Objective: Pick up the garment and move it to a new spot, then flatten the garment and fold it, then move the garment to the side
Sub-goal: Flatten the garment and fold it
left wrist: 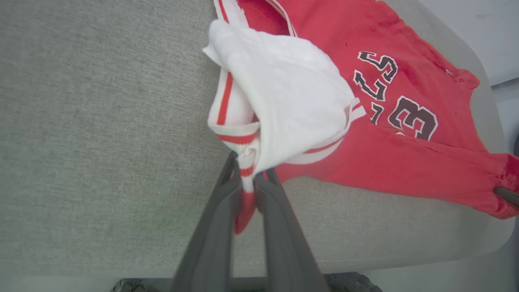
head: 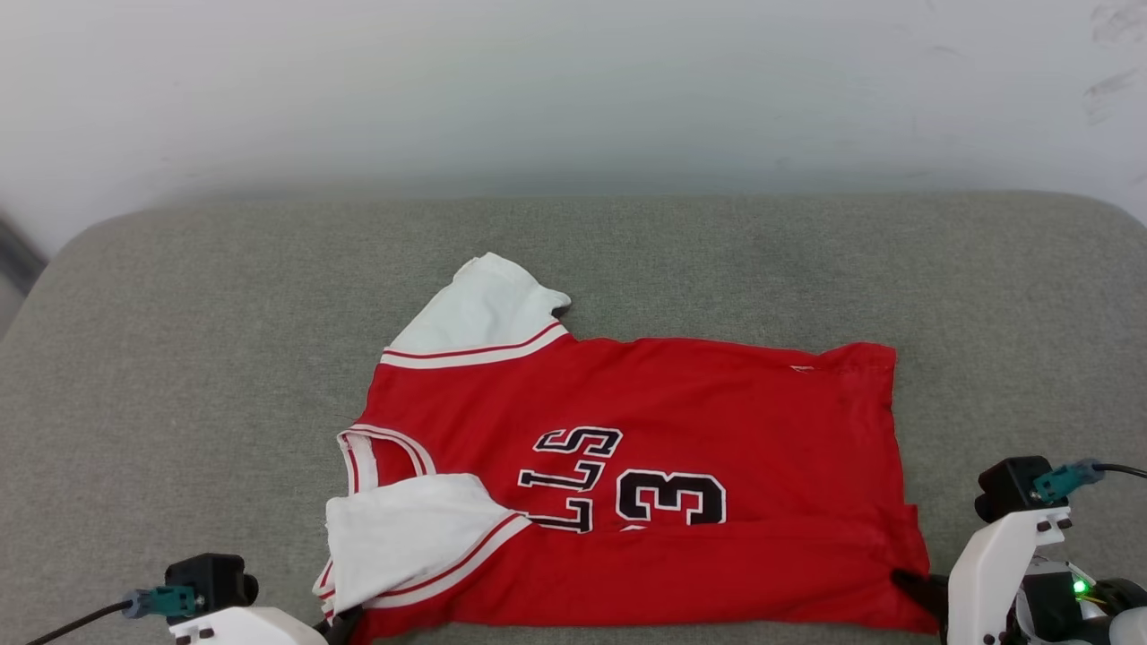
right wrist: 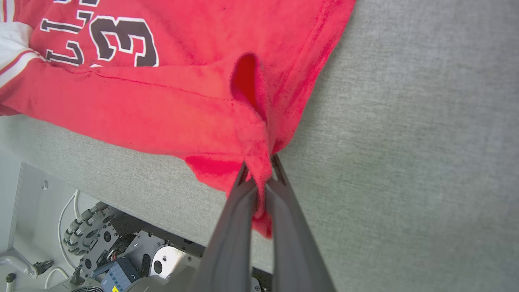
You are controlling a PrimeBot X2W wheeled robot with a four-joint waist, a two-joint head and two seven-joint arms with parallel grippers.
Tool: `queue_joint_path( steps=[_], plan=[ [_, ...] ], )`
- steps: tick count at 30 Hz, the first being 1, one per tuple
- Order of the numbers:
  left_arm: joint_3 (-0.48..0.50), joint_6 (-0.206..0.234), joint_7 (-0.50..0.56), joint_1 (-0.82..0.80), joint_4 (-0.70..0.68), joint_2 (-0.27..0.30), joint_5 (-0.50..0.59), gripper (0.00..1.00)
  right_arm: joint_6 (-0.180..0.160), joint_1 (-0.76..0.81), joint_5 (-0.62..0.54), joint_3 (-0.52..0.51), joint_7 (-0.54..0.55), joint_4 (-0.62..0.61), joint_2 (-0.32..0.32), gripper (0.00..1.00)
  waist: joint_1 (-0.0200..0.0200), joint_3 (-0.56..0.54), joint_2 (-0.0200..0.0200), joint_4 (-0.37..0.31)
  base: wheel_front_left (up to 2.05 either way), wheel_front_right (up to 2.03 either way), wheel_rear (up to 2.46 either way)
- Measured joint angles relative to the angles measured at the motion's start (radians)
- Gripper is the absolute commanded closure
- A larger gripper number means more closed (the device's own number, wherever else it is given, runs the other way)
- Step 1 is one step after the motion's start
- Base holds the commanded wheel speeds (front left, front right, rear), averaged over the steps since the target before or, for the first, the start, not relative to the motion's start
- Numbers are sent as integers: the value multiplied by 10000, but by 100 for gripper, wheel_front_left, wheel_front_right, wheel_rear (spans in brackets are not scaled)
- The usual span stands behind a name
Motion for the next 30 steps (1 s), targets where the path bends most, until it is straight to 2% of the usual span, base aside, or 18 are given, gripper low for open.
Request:
queue_joint_path(
  steps=[1,2,5,12,17,23,30],
  plan=[
    [-36,-46,-12,3,123,-86,-44,57,0,70,-61,-31,-86,19,25,0,0,24,0,-9,0,0,0],
    [-65,-46,-42,-13,316,-173,-42,0,0,94,-123,-65,-276,38,82,0,0,48,0,-24,0,0,0],
    [-180,-138,-286,-237,936,-384,56,0,0,121,-428,-44,-918,134,134,0,0,94,0,-60,0,0,0],
    [54,-339,-1599,-1101,1287,-564,719,0,0,-28,-1471,-52,-3873,-217,184,0,0,28,0,-344,0,0,0],
    [339,-410,-2520,-1676,1312,-510,1185,0,12,-214,-2257,-671,-5436,-368,692,0,0,-7,0,-657,0,0,0],
    [422,-562,-3007,-3145,1373,-364,1712,0,13,-708,-3193,-1133,-6650,-922,1264,0,1,497,0,-924,0,0,0],
    [439,-851,-2721,-5602,1866,-111,2033,0,13,-1592,-3638,-1189,-7340,-1998,1789,0,1,1764,0,-1254,0,0,0]
  ],
)
